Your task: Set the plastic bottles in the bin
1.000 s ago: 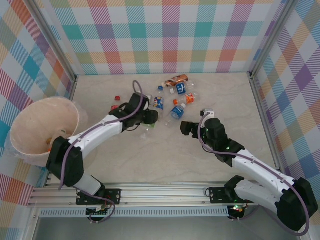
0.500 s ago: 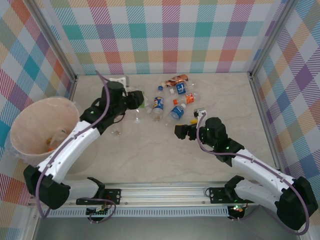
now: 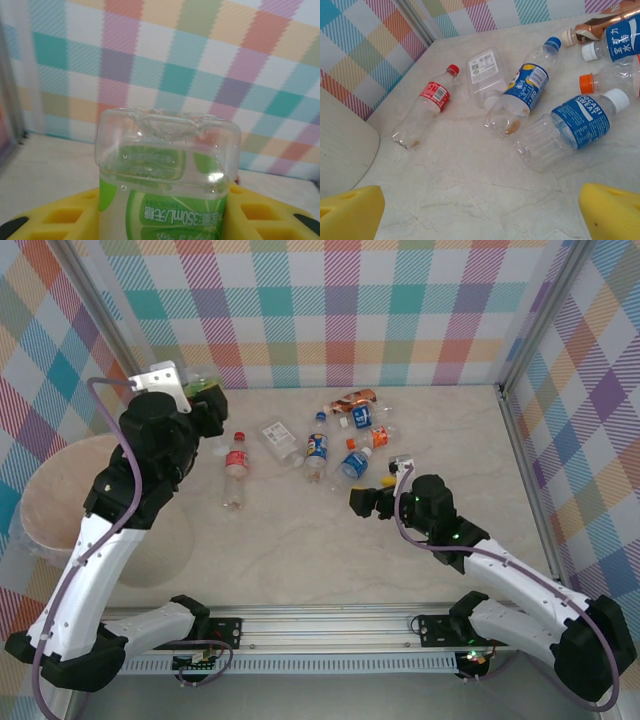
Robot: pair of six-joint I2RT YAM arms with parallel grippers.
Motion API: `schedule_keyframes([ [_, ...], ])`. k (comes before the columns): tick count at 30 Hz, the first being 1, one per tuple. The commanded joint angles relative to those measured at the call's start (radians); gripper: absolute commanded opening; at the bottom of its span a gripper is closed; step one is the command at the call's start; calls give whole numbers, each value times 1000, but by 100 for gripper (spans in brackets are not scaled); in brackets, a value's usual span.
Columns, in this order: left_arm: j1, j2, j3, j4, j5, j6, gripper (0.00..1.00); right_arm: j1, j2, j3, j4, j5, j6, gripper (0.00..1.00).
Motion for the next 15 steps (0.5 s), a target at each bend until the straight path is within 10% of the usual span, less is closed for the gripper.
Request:
schedule_keyframes([
  [1, 21, -38, 36, -18, -203, 144, 47, -2, 17, 37, 49, -6, -11, 100],
  [15, 242, -65, 58, -131, -385, 161, 47, -2, 59, 63, 42, -20, 2, 100],
])
